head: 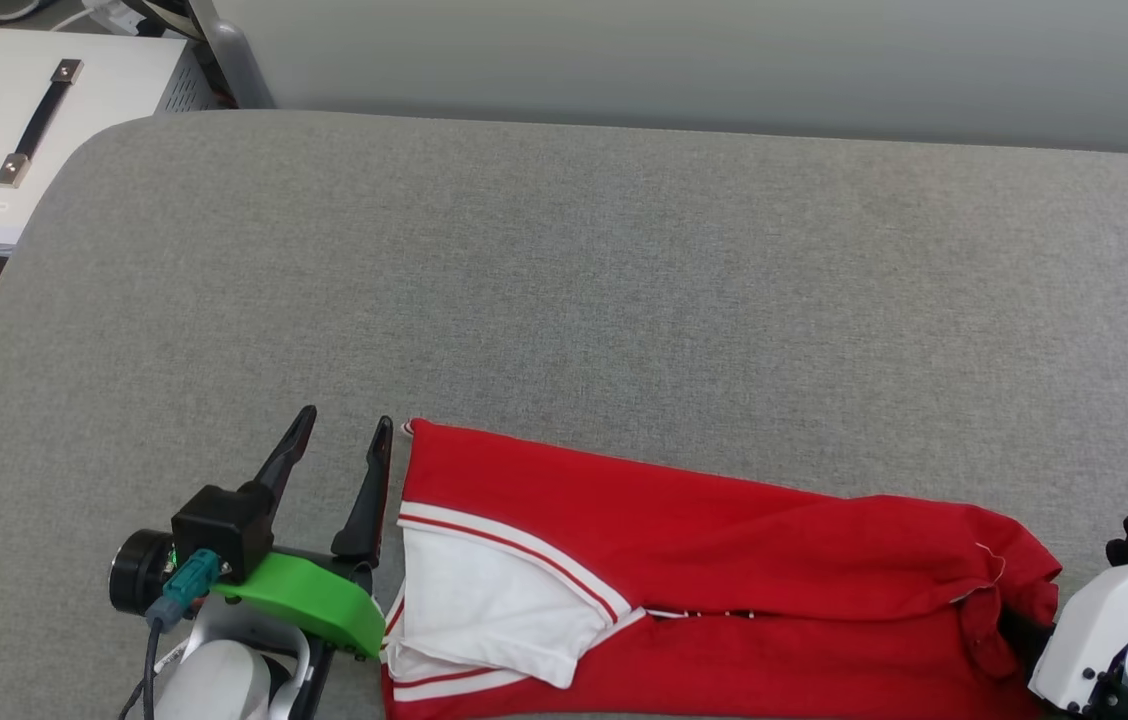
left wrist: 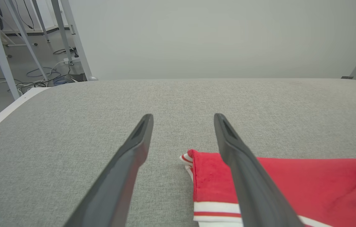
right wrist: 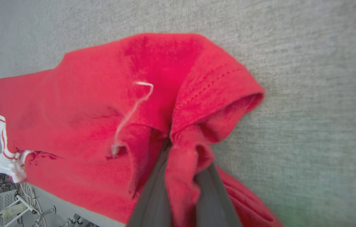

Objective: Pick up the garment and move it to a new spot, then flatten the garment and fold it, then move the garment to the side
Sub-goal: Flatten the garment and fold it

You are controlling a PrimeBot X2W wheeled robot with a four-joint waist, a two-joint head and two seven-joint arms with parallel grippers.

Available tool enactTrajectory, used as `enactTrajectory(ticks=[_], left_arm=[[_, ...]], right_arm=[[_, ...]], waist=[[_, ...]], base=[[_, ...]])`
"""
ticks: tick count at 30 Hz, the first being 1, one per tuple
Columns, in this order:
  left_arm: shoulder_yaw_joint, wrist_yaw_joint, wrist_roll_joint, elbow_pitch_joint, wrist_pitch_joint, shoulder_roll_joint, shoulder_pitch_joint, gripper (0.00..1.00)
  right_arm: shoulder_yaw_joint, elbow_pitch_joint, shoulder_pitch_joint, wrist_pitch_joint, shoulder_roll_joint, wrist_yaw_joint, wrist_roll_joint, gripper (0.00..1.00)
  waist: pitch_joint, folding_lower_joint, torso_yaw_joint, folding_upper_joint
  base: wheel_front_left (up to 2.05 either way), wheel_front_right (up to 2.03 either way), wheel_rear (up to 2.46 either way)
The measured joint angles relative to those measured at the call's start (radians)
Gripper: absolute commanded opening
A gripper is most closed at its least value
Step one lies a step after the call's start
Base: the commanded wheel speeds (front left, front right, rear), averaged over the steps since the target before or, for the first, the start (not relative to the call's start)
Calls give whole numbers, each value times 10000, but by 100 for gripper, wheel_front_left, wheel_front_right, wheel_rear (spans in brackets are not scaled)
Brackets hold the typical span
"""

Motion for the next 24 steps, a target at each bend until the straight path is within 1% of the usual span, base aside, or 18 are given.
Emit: enactTrajectory(ticks=[4, 12, 17, 24], left_arm=[[50, -111, 65, 33, 0, -148, 12, 100], [259, -245, 130, 128, -2, -303, 257, 100], [422, -268, 132, 272, 0, -405, 593, 100], [447, -399, 176, 313, 0, -581, 634, 100]], right_arm=[[-23, 50, 17, -568, -190, 19, -15, 0], [-708, 575, 141, -1371, -1154, 17, -518, 0], [-786, 550, 371, -1446, -1152, 17, -535, 0], [-443, -399, 663, -1327, -913, 6, -522, 0]], waist=[[-169, 0, -55, 0], [-497, 0, -171, 1], [-853, 0, -264, 0], [-1235, 0, -373, 0]], base=[[0, 0, 0], [0, 0, 0], [0, 0, 0], [0, 0, 0]])
